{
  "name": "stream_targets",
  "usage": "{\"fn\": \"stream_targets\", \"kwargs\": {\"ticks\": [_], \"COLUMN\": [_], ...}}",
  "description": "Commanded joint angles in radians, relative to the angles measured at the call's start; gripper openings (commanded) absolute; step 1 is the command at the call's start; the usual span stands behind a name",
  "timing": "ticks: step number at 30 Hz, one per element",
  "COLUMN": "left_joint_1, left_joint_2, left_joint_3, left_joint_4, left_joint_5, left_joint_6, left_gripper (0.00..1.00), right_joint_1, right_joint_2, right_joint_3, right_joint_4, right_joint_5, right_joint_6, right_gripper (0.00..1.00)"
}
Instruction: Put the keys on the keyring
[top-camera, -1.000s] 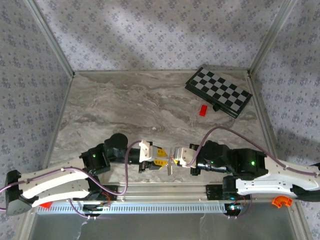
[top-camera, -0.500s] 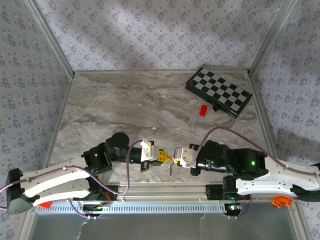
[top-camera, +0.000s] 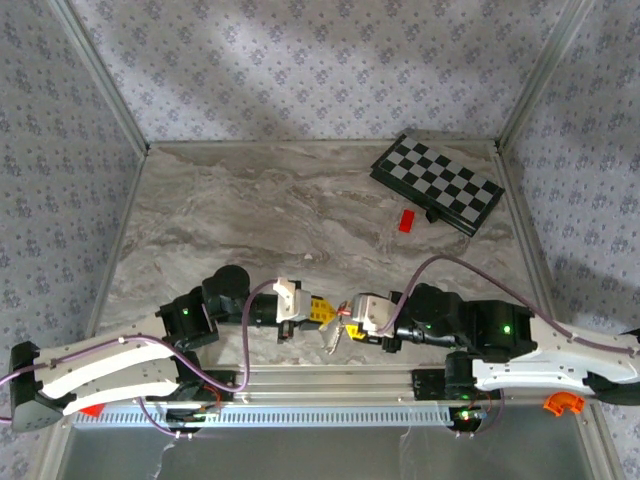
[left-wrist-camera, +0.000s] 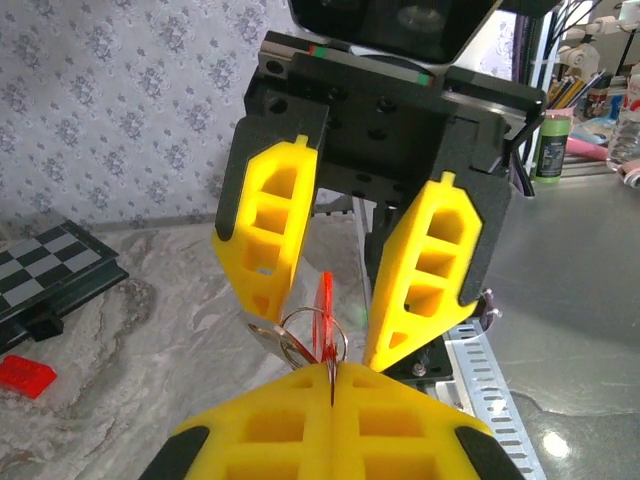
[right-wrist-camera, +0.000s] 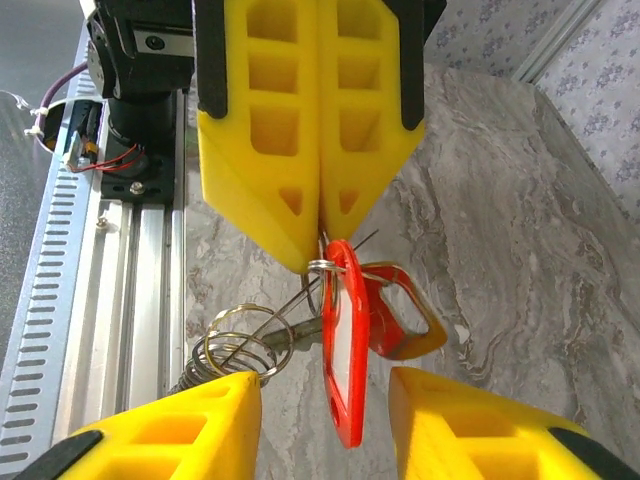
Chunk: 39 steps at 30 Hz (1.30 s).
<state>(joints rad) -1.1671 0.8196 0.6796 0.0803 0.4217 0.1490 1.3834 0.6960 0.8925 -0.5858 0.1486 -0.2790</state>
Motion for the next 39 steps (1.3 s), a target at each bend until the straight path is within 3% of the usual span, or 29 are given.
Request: {"fn": "stream_targets", "kwargs": {"ticks": [1,11,24,39], "left_joint_1": [0.001,0.001,0.001,0.001], "left_joint_2": [-0.012,-0.016,-0.063,-0.126], "left_joint_3": [0.028,0.032,0.006,-0.035], "left_joint_4": [0.038,0.016,-0.019,0.007], "left_joint_5": [0.034,0.031,-0.083,-0.182], "left_joint_6": [-0.001,0.007,0.037,0.036], "left_gripper": [0.0,0.0,0.0,0.0], "right_joint_1": [-0.01,-0.025,-0.017,-0.001], "right_joint_2": [-0.014,-0.001,0.112,0.092], "right_joint_3": [-0.008,-0.006,0.11,0.137], "right_joint_4": [0.051,0.058,-0.171,-0.258], "right_joint_5": [-0.028,-0.013,0.186,0.125], "right_joint_6": [0.01,0.008,-0.005,0.036], "right_gripper": [0.31,0.0,0.0,0.0]}}
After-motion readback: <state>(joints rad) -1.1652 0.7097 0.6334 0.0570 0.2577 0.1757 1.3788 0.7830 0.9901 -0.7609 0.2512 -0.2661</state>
